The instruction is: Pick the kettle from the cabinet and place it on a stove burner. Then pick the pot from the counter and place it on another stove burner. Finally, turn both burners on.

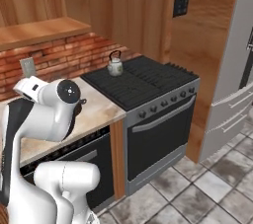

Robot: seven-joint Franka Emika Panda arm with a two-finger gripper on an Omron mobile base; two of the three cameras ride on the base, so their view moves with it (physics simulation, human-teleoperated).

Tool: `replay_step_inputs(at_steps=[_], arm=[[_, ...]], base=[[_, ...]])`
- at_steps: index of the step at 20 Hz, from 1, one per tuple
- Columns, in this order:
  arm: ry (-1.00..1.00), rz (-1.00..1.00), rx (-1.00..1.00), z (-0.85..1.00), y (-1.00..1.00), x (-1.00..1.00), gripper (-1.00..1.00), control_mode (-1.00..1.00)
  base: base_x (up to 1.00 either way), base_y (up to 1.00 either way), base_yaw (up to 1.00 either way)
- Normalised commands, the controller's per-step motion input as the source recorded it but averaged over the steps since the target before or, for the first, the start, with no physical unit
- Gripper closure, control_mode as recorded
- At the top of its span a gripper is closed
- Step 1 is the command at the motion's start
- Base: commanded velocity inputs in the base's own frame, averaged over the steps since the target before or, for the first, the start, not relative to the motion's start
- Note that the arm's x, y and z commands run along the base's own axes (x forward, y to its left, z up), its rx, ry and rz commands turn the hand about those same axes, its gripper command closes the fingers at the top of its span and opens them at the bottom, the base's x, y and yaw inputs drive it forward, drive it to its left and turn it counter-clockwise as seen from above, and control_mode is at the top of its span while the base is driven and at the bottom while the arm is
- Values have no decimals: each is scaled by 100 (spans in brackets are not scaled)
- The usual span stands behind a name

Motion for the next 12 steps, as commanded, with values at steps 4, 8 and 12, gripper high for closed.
replay_step_inputs(at_steps=[4,8,12], arm=[[0,0,0,0,0,0,-100,100],[0,-15,0,-14,22,10,-100,-100],[0,-3,-2,-13,10,6,-100,-100]], base=[[22,43,-21],[0,0,0],[0,0,0]])
